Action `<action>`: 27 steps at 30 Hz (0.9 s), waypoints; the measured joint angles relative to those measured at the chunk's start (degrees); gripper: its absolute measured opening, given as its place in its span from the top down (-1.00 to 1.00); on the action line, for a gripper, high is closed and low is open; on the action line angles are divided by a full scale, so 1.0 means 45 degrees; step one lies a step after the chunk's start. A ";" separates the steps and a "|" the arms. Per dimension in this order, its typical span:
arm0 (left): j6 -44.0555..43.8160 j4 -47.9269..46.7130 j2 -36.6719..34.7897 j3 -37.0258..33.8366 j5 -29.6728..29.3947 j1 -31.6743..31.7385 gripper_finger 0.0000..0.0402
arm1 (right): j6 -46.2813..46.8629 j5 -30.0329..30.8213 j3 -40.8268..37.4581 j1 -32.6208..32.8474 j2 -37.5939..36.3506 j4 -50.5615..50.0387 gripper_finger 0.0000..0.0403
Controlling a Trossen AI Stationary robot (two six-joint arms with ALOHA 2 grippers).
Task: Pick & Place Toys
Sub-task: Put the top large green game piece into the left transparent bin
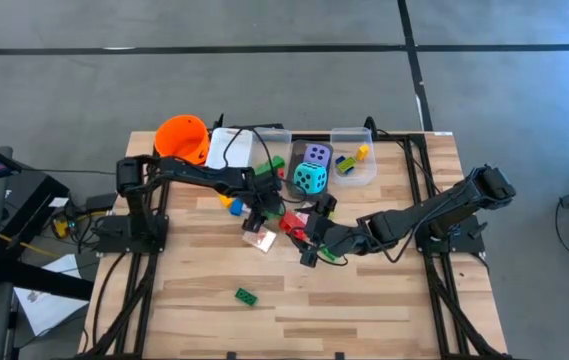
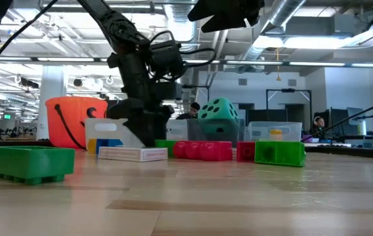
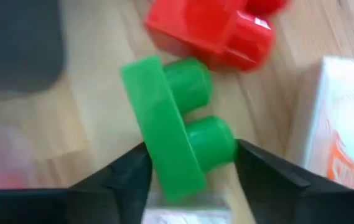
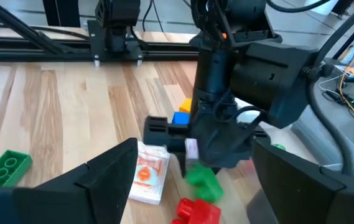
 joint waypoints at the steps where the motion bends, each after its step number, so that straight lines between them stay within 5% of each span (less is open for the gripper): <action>1: -0.0222 0.0078 0.0003 0.0001 -0.0008 0.0000 0.07 | 0.0069 0.0000 0.0000 0.0000 0.0000 -0.0005 -0.54; 12: -0.1755 0.0241 -0.0555 -0.0009 -0.0205 -0.0142 0.92 | 0.0382 0.0000 0.0000 0.0024 0.0000 -0.0193 -0.54; 16: -0.1760 0.0263 -0.1400 -0.0009 -0.0335 -0.0214 0.93 | 0.0387 0.0000 0.0000 0.0019 0.0000 -0.0201 -0.54; 27: -0.1643 0.1574 -0.4592 -0.0009 -0.3564 0.0033 0.93 | 0.0392 0.0000 0.0000 0.0018 0.0000 -0.0154 -0.54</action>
